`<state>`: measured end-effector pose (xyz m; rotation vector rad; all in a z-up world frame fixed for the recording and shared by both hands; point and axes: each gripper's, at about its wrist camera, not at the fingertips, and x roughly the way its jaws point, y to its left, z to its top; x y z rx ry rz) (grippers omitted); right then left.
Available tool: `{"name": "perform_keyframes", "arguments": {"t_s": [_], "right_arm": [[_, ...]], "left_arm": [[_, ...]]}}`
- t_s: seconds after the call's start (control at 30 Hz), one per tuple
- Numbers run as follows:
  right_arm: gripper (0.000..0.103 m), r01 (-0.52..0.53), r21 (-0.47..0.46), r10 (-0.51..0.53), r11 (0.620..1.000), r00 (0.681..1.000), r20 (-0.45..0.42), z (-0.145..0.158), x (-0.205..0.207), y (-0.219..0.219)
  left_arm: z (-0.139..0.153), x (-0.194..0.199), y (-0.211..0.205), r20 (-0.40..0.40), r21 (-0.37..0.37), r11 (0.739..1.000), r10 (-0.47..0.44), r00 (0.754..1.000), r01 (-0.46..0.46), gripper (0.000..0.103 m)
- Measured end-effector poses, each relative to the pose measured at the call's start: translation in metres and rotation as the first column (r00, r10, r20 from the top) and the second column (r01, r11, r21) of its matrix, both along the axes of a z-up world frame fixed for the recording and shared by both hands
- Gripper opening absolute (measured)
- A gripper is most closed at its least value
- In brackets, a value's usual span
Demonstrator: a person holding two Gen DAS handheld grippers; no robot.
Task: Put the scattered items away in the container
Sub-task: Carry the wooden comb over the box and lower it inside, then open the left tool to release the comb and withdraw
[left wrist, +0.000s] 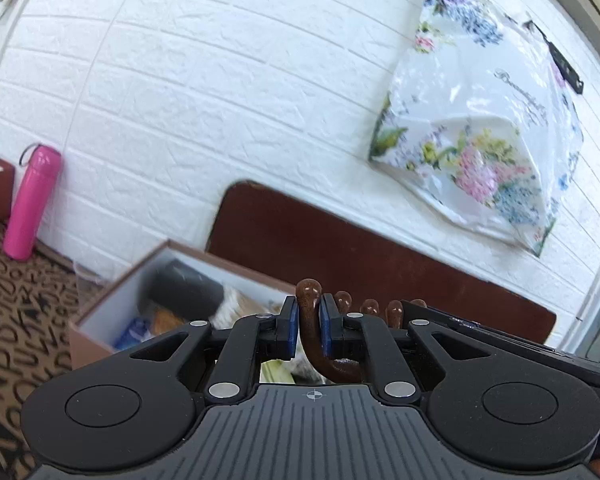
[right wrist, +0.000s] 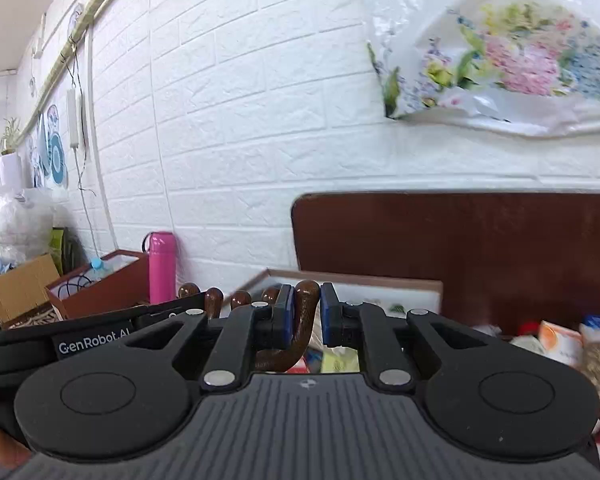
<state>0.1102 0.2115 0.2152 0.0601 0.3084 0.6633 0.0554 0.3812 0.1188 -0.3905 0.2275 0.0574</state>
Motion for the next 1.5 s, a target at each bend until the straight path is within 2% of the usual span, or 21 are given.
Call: {"name": "perform_keyframes", "arguments": {"t_s": [0.1,0.17,0.43,0.57,0.67,0.73,0.77,0.8,0.83,0.87,0.9,0.93,1.0,1.1,1.17,1.23,1.27,1.3,1.37,1.43,1.5], "right_arm": [[0.016,-0.011,-0.013,0.011,1.000,1.000,0.012,-0.003,0.016,0.014],[0.016,-0.006,-0.028,0.006,1.000,1.000,0.000,-0.011,0.027,0.018],[0.016,0.056,-0.095,-0.070,0.994,0.985,-0.155,-0.063,0.073,0.002],[0.016,0.066,-0.103,-0.087,0.993,0.971,-0.224,-0.085,0.085,-0.005],[0.016,0.063,-0.093,-0.085,0.994,0.963,-0.255,-0.092,0.089,-0.007],[0.017,0.057,-0.091,-0.081,0.994,0.957,-0.278,-0.094,0.094,-0.008],[0.025,0.068,-0.099,-0.093,0.993,0.957,-0.276,-0.094,0.095,-0.008],[0.029,0.092,-0.105,-0.116,0.990,0.959,-0.259,-0.092,0.096,-0.010],[0.032,0.101,-0.093,-0.120,0.991,0.965,-0.233,-0.091,0.094,-0.012],[0.042,0.109,-0.084,-0.125,0.991,0.969,-0.214,-0.088,0.093,-0.015],[0.054,0.134,-0.091,-0.150,0.987,0.968,-0.202,-0.085,0.092,-0.017],[0.073,0.156,-0.105,-0.173,0.982,0.967,-0.185,-0.083,0.090,-0.019],[0.071,0.144,-0.109,-0.160,0.984,0.975,-0.157,-0.082,0.087,-0.021],[0.070,0.134,-0.130,-0.152,0.982,0.979,-0.138,-0.080,0.085,-0.019],[0.073,0.124,-0.214,-0.147,0.969,0.985,-0.094,-0.080,0.082,-0.011],[0.074,0.133,-0.337,-0.143,0.932,0.990,-0.006,-0.085,0.078,-0.002],[0.074,0.160,-0.363,-0.158,0.918,0.987,0.036,-0.089,0.076,-0.001],[0.074,0.170,-0.371,-0.165,0.913,0.985,0.046,-0.091,0.075,-0.004],[0.074,0.169,-0.337,-0.180,0.926,0.984,0.000,-0.094,0.077,-0.017],[0.074,0.175,-0.296,-0.194,0.939,0.980,-0.036,-0.094,0.078,-0.026],[0.074,0.174,-0.282,-0.192,0.943,0.981,-0.037,-0.092,0.076,-0.027]], "left_arm": [[-0.001,0.016,0.016,-0.012,-0.011,1.000,0.004,1.000,-0.004,0.024],[-0.012,0.030,0.021,-0.034,-0.027,1.000,-0.006,0.999,0.005,0.024],[-0.074,0.081,0.012,-0.161,-0.108,0.991,-0.089,0.983,0.072,0.024],[-0.092,0.094,0.008,-0.222,-0.112,0.990,-0.105,0.969,0.082,0.025],[-0.094,0.097,0.003,-0.239,-0.069,0.994,-0.098,0.966,0.083,0.025],[-0.092,0.099,0.001,-0.257,-0.046,0.996,-0.081,0.963,0.072,0.032],[-0.091,0.100,0.001,-0.262,-0.024,0.998,-0.062,0.963,0.058,0.045],[-0.089,0.099,0.000,-0.258,0.009,0.999,-0.029,0.966,0.033,0.066],[-0.088,0.096,-0.001,-0.244,0.046,0.999,0.008,0.970,0.003,0.076],[-0.087,0.093,-0.002,-0.230,0.075,0.997,0.040,0.972,-0.023,0.088],[-0.086,0.091,-0.001,-0.224,0.080,0.996,0.063,0.973,-0.046,0.091],[-0.087,0.090,0.003,-0.226,0.056,0.997,0.070,0.972,-0.059,0.091],[-0.086,0.090,0.009,-0.232,0.024,0.998,0.061,0.971,-0.057,0.091],[-0.085,0.091,0.010,-0.239,0.036,0.997,0.068,0.969,-0.062,0.091],[-0.085,0.093,0.008,-0.262,0.077,0.996,0.066,0.963,-0.048,0.092],[-0.084,0.095,0.011,-0.286,0.117,0.993,0.069,0.956,-0.036,0.092],[-0.084,0.093,0.016,-0.288,0.120,0.991,0.092,0.953,-0.060,0.092],[-0.085,0.091,0.022,-0.281,0.113,0.990,0.118,0.952,-0.090,0.091],[-0.083,0.085,0.036,-0.261,0.083,0.986,0.159,0.952,-0.142,0.091],[-0.080,0.081,0.041,-0.250,0.021,0.990,0.140,0.958,-0.139,0.092],[-0.078,0.079,0.038,-0.244,-0.032,0.995,0.087,0.966,-0.097,0.092]]}}
